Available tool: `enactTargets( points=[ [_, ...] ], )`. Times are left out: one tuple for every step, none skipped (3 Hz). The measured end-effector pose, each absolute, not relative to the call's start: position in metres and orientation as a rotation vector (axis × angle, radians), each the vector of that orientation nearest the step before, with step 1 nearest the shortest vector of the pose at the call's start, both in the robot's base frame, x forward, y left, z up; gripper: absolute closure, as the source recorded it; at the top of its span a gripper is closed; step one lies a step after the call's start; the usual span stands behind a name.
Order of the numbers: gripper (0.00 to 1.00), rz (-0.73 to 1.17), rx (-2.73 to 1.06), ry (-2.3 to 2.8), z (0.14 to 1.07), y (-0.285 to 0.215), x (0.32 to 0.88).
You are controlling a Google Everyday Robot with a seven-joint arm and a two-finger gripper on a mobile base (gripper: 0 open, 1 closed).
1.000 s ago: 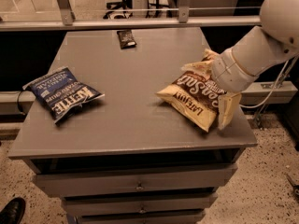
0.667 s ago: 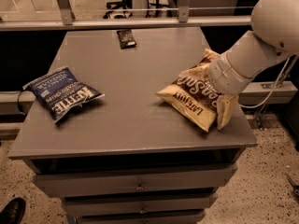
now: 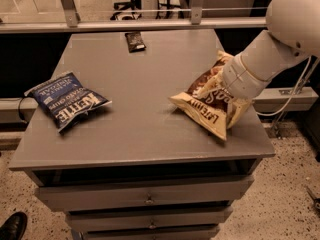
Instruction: Move brown chip bag near rxbar chocolate
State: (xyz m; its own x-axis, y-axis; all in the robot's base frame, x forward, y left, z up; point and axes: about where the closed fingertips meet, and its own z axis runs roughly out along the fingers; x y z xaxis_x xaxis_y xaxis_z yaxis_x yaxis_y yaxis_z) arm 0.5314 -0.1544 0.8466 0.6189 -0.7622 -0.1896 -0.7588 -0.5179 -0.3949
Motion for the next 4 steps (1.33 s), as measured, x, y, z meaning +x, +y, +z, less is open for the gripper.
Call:
enactTargets(
  points=[
    [0.81, -0.011, -2.403, 1.204, 0.848, -0.154, 0.531],
    [1.0, -0.099, -2.351, 1.21, 0.878, -0.147, 0.55],
    [1.0, -0.276, -2.226, 1.224, 0.936, -0.143, 0.585],
    [1.0, -0.345, -2.13, 1.32, 0.971, -0.157, 0.595]
  ],
)
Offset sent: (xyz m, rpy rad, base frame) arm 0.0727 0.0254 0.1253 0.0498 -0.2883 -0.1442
